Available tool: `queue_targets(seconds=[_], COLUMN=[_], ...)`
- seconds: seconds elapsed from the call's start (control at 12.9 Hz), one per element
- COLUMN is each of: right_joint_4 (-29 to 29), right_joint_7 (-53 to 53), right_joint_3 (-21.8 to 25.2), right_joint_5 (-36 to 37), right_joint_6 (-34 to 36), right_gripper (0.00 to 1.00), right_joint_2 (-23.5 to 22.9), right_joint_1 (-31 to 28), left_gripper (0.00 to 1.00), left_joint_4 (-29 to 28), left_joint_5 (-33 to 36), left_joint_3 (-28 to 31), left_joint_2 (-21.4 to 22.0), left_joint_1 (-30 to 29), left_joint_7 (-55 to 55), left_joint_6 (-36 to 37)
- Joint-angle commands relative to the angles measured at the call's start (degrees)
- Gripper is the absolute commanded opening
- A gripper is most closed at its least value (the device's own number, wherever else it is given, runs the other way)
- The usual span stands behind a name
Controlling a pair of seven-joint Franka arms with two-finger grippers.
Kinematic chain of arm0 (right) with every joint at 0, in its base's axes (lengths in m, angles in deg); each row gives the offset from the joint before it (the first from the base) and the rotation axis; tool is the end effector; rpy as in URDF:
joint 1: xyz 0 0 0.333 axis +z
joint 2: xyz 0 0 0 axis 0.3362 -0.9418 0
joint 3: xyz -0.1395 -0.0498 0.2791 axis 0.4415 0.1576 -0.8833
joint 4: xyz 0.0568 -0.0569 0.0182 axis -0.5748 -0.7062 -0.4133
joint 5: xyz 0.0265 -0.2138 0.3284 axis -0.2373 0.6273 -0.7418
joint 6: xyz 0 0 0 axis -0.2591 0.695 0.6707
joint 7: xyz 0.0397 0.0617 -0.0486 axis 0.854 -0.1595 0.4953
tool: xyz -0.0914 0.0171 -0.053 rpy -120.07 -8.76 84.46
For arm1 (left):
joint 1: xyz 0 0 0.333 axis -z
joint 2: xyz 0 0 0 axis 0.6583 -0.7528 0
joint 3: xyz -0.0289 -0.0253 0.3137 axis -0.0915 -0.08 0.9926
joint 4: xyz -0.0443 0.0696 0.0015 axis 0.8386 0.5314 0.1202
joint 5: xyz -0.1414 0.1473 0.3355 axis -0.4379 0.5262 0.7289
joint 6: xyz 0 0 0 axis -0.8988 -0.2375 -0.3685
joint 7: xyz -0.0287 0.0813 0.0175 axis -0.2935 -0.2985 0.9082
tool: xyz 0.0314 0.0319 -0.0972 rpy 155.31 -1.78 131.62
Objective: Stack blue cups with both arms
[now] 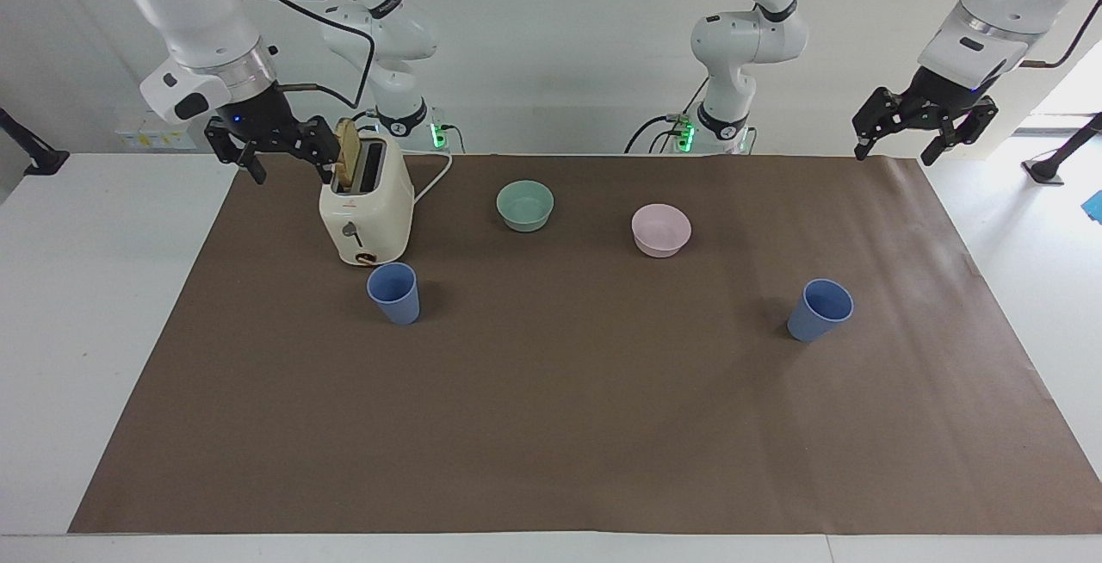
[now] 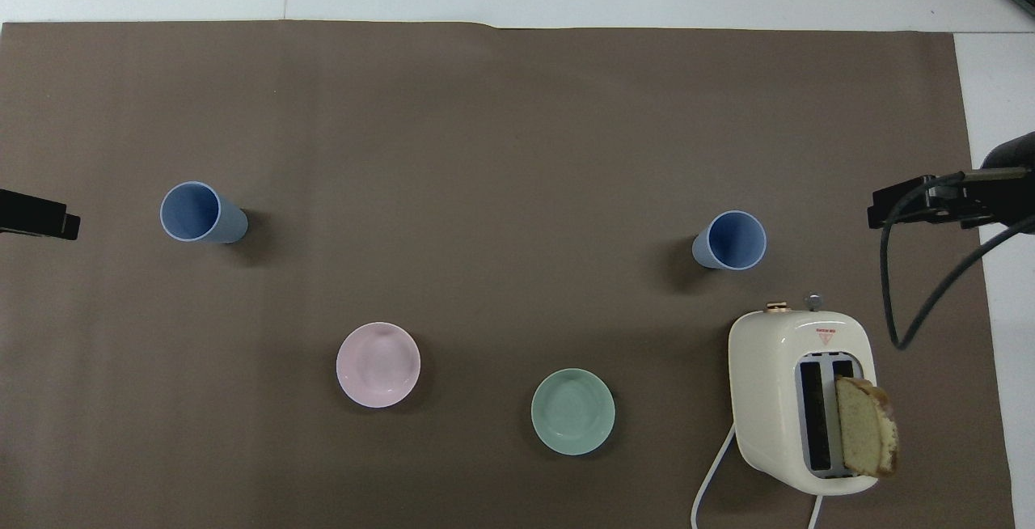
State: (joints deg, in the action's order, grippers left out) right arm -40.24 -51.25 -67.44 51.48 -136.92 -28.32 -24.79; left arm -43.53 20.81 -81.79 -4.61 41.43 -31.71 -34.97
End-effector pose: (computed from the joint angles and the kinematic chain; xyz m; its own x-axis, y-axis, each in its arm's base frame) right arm 0.5545 0.0046 0.6214 0.9996 -0.0216 -0.0197 -0.0217 -0.9998 -0.0047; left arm 0.5338 -0.0108 0.6621 0.9887 -0.1489 0.0157 -0.1493 -0.9884 0.0265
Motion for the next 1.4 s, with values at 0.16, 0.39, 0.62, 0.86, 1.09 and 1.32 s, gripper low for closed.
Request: queue_targets(seconds=[0.16, 0.39, 0.62, 0.86, 1.09, 1.32], right_joint_4=[-0.3, -0.3, -0.3, -0.3, -0.3, -0.2], right_joint_7=[-0.4, -0.4, -0.4, -0.4, -0.4, -0.4], right_joint_3=[-0.6, -0.6, -0.6, -0.6, -0.6, -0.6], right_joint_5=[-1.3, -1.3, -1.3, -1.3, -1.3, -1.3], right_joint_6=[-0.3, -0.3, -0.3, -0.3, -0.3, -0.3], right_gripper=[1.00, 1.00, 1.00, 1.00, 1.00, 1.00], right_joint_2=[0.2, 0.2, 0.2, 0.2, 0.2, 0.2], right_joint_1=[-1.0, -1.0, -1.0, -1.0, -1.0, -1.0], left_gripper=[1.00, 1.00, 1.00, 1.00, 1.00, 1.00], left_joint_4=[-1.3, -1.2, -1.2, -1.2, -1.2, -1.2], left_joint_5=[-0.4, -0.4, -0.4, -0.4, -0.4, -0.3], left_joint_3=[0.1, 0.1, 0.1, 0.2, 0.2, 0.2], left_joint_2=[1.1, 1.1, 1.1, 1.1, 1.1, 1.1], left_joint_1=[0.2, 0.2, 0.2, -0.3, -0.6, -0.6], left_joint_7=[0.4, 0.5, 0.5, 0.5, 0.5, 0.5], left_joint_6=[-0.6, -0.4, -0.1, -0.1, 0.2, 0.5])
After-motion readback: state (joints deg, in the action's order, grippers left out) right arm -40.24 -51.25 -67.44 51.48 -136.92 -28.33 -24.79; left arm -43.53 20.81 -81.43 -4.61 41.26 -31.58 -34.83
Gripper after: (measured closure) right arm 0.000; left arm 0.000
